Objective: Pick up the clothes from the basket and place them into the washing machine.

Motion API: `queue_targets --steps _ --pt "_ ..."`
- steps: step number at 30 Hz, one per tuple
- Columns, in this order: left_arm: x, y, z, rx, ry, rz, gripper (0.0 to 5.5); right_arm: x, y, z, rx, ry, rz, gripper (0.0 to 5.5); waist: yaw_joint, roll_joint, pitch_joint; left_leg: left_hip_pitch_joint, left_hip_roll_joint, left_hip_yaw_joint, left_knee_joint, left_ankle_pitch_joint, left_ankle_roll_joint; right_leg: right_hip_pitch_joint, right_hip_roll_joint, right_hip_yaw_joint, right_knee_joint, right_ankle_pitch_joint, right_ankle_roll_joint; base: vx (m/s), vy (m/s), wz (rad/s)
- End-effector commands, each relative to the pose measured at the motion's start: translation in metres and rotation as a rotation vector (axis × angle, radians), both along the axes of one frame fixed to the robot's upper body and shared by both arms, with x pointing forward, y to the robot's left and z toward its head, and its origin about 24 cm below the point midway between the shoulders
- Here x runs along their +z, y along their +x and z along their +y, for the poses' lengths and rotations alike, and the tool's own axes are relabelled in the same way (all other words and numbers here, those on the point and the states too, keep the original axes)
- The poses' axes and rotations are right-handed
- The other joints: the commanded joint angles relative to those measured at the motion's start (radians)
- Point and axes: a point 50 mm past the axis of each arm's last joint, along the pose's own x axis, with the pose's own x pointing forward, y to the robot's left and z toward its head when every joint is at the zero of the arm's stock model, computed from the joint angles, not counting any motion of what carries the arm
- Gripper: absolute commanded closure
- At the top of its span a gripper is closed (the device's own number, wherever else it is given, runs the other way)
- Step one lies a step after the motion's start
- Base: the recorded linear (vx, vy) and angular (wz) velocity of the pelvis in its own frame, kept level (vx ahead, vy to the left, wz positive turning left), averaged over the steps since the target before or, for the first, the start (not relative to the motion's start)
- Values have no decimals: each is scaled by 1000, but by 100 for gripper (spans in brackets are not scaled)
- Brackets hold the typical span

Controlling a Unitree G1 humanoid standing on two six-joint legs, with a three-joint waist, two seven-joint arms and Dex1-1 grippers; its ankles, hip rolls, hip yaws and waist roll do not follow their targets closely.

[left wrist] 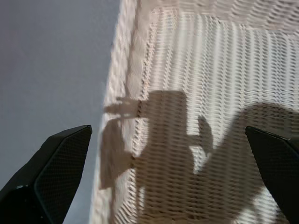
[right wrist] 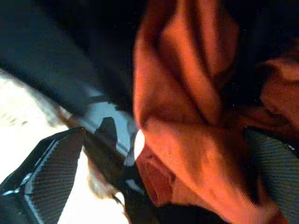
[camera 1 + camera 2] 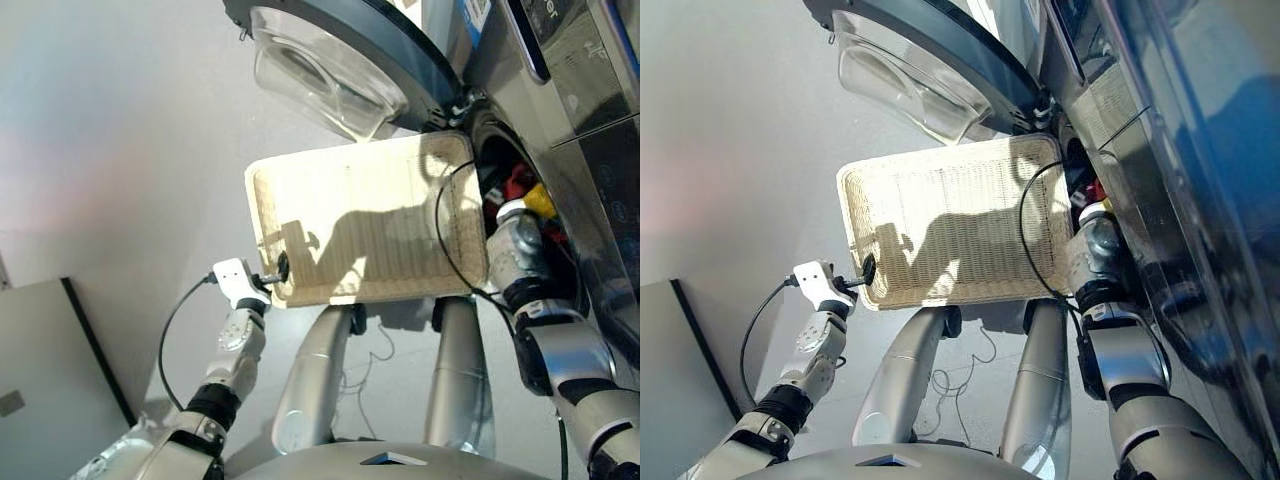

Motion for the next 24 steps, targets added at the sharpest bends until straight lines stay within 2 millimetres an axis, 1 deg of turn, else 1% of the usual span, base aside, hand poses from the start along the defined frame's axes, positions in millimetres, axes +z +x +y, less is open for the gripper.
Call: queue_targets --steps 1,2,3,5,7,9,10,11,12,13,14,16,17,19,20,21,23,24 --pt "-4 -6 20 52 25 9 0 -5 -3 5 114 -77 10 0 35 -11 -47 -56 23 -40 34 -32 -45 11 31 -41 -125 66 -15 0 0 0" --pt "-4 -6 20 52 25 9 0 -5 -3 5 114 -77 9 0 34 -11 -47 -56 22 -40 34 -32 -45 12 31 -42 -125 66 -15 0 0 0" --pt "-7 -7 21 62 24 23 0 -12 -5 12 132 -28 20 0 39 -22 -49 -53 23 -46 31 -29 -46 23 28 -50 -132 66 -14 0 0 0" --pt "-8 -7 23 71 26 31 0 -16 -6 16 130 18 13 0 41 -31 -48 -43 21 -53 21 -25 -48 34 27 -57 -137 65 -13 0 0 0" --pt "-9 -6 23 76 27 34 0 -18 -7 17 119 52 8 0 42 -35 -47 -37 20 -55 14 -22 -51 42 25 -60 -143 65 -12 0 0 0" --pt "-10 -5 24 100 31 37 0 -19 -10 18 1 210 -61 0 41 -38 -42 -29 17 -58 4 -17 -54 53 23 -65 -154 64 -9 0 0 0" --pt "-10 -5 24 111 34 39 0 -21 -12 18 -35 255 -77 0 40 -38 -39 -31 16 -60 5 -16 -54 53 23 -66 -156 63 -9 0 0 0" --pt "-10 -5 24 111 35 39 0 -21 -12 18 -35 256 -78 0 41 -39 -39 -31 16 -60 5 -16 -54 53 23 -66 -156 63 -9 0 0 0" --pt "-11 -5 23 116 37 45 0 -23 -14 21 -66 318 -97 0 39 -40 -39 -34 17 -62 6 -17 -54 51 25 -66 -155 61 -9 0 0 0" --pt "-11 -4 22 128 38 48 0 -29 -18 25 -127 436 -133 0 34 -38 -35 -40 15 -63 12 -22 -50 47 26 -65 -149 57 -10 0 0 0" --pt "-12 -4 22 128 39 49 0 -29 -19 25 -127 437 -133 0 35 -38 -37 -41 15 -63 13 -22 -50 46 26 -65 -149 57 -10 9 54 16" --pt "-14 -6 19 149 35 62 0 -35 -24 32 -198 587 -184 0 27 -30 -34 -50 13 -62 25 -31 -46 33 26 -60 -138 53 -11 6 64 7" --pt "-14 -6 20 149 36 63 0 -35 -24 32 -198 589 -184 0 27 -31 -35 -51 13 -62 27 -32 -46 32 26 -60 -137 53 -11 0 62 0" --pt "-14 -6 18 156 29 61 0 -38 -26 37 -252 717 -223 0 27 -18 -33 -60 9 -62 31 -38 -44 17 26 -51 -122 45 -13 1 62 -3" --pt "-14 -6 18 156 29 61 0 -38 -26 37 -252 719 -224 0 27 -19 -33 -61 9 -61 32 -38 -44 15 26 -50 -121 44 -12 -9 78 1" --pt "-13 -6 18 154 28 57 0 -36 -24 37 -270 777 -247 0 30 -7 -27 -73 7 -60 43 -44 -41 0 23 -42 -107 42 -14 -20 55 6" --pt "-12 -6 18 152 25 53 0 -32 -20 35 -274 785 -260 0 35 4 -18 -90 7 -53 59 -49 -38 -20 23 -35 -90 38 -16 -17 38 4" --pt "-12 -6 18 152 25 52 0 -31 -20 35 -274 785 -260 0 36 4 -19 -93 7 -53 62 -50 -38 -23 23 -35 -88 38 -16 0 0 0"
